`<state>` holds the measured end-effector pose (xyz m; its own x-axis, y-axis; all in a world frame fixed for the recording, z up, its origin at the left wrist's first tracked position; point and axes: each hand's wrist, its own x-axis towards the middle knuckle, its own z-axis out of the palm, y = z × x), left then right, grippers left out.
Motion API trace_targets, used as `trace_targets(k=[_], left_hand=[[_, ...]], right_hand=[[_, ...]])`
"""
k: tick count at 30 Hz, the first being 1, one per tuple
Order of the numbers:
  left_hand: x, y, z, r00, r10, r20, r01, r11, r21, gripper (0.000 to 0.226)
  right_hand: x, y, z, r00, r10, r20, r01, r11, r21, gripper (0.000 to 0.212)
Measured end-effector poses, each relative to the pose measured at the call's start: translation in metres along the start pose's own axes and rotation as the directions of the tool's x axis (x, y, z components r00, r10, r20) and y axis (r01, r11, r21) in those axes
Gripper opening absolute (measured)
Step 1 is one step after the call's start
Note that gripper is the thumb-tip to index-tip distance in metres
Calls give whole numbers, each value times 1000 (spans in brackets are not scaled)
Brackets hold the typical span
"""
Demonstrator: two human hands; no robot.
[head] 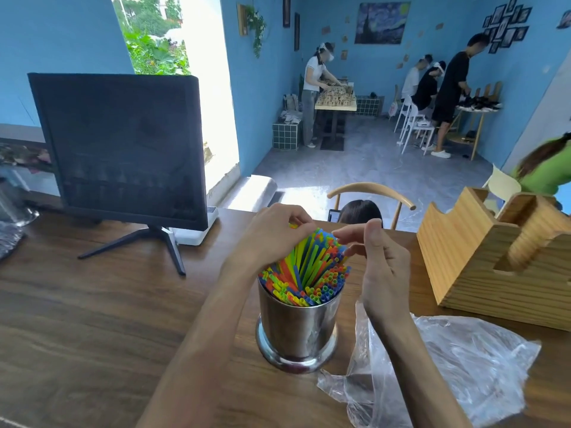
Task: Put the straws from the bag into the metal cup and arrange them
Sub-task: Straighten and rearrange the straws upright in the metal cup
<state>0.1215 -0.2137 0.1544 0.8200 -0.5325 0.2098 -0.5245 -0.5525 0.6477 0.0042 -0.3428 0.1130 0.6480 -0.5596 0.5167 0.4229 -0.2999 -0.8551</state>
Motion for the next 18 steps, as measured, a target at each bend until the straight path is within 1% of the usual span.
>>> trace_targets(k=[4,8,10,15,16,18], left_hand=[[1,3,-2,1000,14,9,-15,1000,11,14],[2,4,-3,993,6,115,-13,998,61,21],[3,5,-3,992,21,122,-24,999,23,19],[4,4,-3,998,-10,62,14,998,-69,12],[3,4,-3,1000,0,13,2,993,-114,10],[0,9,-7,985,70,-158,-104,971,-217,8]], right_hand=[[1,-3,0,1000,23,0,-23,999,31,49],[2,-3,0,999,32,21,-33,999,39,49],[2,-3,0,999,40,25,-41,998,42,48],[2,-5,0,998,53,27,-55,997,63,45],[2,-5,0,999,46,22,-47,997,63,45],[2,-7,1,999,42,-8,-42,996,77,44]])
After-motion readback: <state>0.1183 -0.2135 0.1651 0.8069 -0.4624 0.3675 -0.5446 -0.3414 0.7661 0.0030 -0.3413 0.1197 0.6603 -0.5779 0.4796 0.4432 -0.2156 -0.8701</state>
